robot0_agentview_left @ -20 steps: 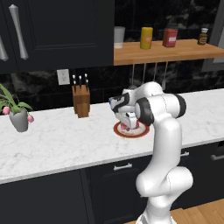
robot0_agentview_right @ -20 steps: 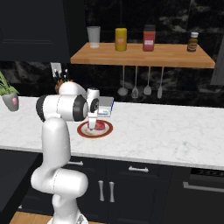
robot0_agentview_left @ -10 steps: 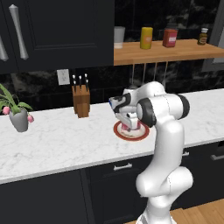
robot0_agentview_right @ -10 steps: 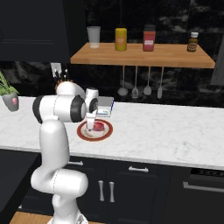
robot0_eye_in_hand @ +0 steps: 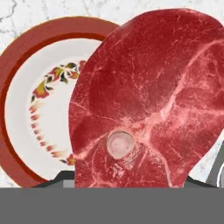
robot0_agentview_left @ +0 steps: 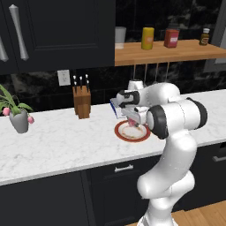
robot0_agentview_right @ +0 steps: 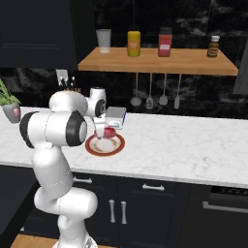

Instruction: Pick up the knife from the drawer and place it on the cutting board. Then place the meat from the plate to the cutting board.

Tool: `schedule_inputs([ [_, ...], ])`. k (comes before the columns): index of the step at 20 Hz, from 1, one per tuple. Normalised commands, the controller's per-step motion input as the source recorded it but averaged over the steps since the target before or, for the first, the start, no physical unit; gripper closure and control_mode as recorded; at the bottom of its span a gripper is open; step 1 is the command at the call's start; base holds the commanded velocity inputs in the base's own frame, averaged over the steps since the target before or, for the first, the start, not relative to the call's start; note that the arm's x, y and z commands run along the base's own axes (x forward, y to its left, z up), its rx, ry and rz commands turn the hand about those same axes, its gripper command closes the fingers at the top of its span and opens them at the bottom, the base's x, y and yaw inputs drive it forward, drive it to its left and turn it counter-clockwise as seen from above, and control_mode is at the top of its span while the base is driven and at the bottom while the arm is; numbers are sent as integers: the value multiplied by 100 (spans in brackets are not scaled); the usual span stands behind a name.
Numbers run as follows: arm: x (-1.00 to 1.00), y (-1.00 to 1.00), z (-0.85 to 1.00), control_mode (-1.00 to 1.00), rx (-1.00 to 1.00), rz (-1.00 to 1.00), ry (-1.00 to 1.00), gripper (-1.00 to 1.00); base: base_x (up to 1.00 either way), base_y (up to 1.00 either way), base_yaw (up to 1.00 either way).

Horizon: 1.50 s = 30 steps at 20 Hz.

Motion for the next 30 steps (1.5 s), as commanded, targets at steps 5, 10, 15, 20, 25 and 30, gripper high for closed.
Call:
schedule_inputs([
  [5, -70, -22, 65, -100, 1, 28, -1, 100, 0, 0, 0],
  [10, -73, -24, 63, -100, 14, 31, 0, 100, 0, 0, 0],
  [15, -96, -3, 46, -100, 3, 40, -1, 100, 0, 0, 0],
  [20, -98, 0, 40, -100, 0, 28, -13, 100, 0, 0, 0],
  [25, -75, 0, 61, -100, 7, 9, -17, 100, 0, 0, 0],
  [30, -72, 0, 57, -100, 4, 11, -15, 100, 0, 0, 0],
])
